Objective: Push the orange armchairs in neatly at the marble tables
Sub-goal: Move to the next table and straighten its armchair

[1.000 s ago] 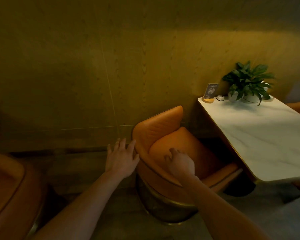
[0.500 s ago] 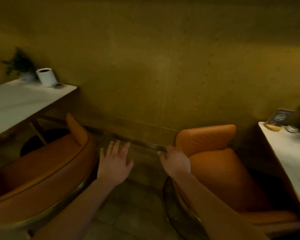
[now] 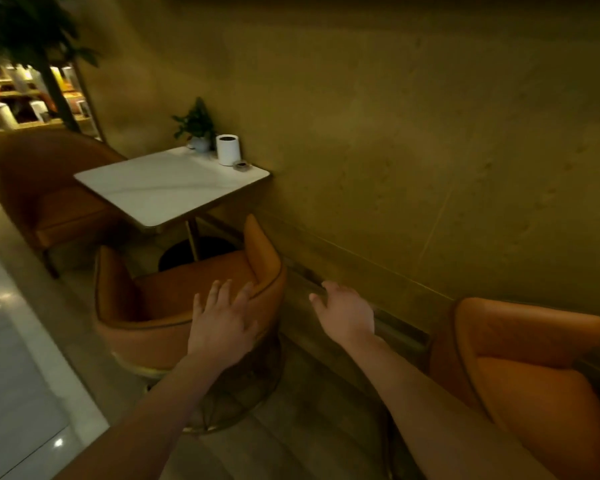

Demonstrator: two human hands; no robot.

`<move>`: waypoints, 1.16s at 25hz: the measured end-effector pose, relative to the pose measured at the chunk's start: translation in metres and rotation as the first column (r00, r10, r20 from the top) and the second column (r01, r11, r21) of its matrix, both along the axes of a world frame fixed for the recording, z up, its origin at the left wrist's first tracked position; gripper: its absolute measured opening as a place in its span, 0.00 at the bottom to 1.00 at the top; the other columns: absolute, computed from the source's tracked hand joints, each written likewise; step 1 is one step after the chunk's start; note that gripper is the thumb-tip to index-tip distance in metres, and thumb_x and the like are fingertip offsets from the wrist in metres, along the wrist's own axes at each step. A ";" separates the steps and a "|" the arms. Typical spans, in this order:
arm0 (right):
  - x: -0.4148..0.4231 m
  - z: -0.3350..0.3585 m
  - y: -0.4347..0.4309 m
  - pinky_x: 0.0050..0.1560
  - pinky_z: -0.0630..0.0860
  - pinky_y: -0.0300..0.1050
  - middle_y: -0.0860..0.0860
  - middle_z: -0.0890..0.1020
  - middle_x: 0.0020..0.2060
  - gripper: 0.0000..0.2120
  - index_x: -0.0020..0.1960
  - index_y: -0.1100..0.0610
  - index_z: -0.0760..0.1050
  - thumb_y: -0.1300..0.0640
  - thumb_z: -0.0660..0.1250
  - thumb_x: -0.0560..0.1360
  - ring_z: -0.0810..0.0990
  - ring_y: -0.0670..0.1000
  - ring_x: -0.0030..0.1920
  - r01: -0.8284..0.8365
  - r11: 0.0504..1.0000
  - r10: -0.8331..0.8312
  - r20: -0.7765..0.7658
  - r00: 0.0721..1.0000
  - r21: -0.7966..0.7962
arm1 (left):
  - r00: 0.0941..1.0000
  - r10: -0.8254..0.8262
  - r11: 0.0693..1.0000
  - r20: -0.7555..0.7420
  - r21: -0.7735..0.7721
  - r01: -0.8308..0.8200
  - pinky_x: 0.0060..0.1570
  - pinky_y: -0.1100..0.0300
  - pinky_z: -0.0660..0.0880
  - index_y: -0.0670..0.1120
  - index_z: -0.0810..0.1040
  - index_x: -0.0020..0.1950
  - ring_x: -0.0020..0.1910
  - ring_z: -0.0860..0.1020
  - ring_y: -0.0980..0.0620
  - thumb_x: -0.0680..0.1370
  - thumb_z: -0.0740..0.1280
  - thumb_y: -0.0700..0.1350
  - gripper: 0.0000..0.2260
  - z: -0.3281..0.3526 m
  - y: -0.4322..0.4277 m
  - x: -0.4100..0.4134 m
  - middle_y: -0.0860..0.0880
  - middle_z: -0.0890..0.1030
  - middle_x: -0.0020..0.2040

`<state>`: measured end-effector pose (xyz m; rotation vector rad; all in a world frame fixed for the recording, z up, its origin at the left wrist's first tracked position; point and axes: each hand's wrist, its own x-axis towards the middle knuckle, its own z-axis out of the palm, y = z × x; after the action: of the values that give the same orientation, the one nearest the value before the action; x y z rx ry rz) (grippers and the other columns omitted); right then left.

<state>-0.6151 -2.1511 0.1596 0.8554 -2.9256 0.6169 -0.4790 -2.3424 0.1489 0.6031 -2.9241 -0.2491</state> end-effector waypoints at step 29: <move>-0.033 -0.193 -0.334 0.62 0.73 0.50 0.45 0.81 0.46 0.20 0.50 0.47 0.76 0.38 0.50 0.82 0.78 0.48 0.53 -0.126 0.962 0.090 0.154 0.984 0.243 | 0.921 0.120 0.947 0.371 0.236 -0.218 0.74 0.37 0.55 0.57 0.60 0.78 0.77 0.58 0.43 0.76 0.40 0.70 0.34 -0.195 -0.334 -0.018 0.49 0.63 0.77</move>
<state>-0.6481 -2.4851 -0.0334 1.0429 -3.1517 0.3249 -0.4966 -2.6760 -0.0462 1.0402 -3.1724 -0.5887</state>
